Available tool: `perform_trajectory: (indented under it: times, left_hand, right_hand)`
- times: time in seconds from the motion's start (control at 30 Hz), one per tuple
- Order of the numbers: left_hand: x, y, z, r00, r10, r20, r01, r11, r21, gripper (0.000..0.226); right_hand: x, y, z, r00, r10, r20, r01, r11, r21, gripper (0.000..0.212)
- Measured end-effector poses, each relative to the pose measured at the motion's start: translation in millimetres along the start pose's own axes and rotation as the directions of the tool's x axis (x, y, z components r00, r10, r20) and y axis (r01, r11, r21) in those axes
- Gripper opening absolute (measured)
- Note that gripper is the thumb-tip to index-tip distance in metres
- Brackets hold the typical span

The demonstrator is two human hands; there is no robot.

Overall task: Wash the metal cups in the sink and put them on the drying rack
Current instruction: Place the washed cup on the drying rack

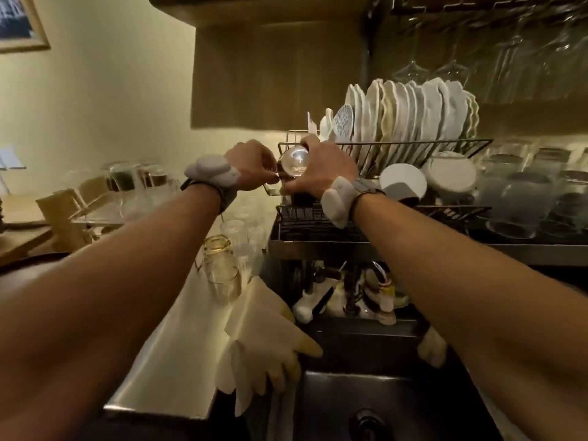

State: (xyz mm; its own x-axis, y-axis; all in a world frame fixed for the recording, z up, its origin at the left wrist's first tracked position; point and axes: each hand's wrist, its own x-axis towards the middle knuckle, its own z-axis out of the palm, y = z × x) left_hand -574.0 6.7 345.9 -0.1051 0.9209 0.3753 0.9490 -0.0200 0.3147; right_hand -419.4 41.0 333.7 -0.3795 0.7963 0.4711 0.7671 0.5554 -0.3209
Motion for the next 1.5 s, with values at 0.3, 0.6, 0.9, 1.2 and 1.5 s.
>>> perform_trajectory:
  times: [0.3,0.6,0.9,1.2,1.5]
  left_hand:
    - [15,-31,54,0.991,0.066,0.116,-0.054,0.993,-0.103,0.033]
    - [15,-32,49,0.986,-0.002,0.164,0.035,0.98,-0.198,0.039]
    - [14,-25,53,0.983,-0.034,0.18,0.077,0.968,-0.239,0.045]
    - [10,-18,48,0.977,-0.038,0.208,0.088,0.967,-0.237,0.058]
    - [-26,42,39,0.996,0.013,-0.089,-0.031,0.98,-0.199,0.047]
  right_hand:
    - [14,23,38,0.986,0.114,0.119,-0.13,0.982,0.134,0.07]
    - [18,23,46,0.979,0.143,0.143,-0.171,0.962,0.211,0.053]
    - [15,26,46,0.968,0.164,0.192,-0.204,0.957,0.207,0.052]
    - [7,22,38,0.966,0.156,0.206,-0.188,0.971,0.145,0.057]
    - [-40,42,4,0.991,0.106,0.081,-0.12,0.976,0.182,0.058]
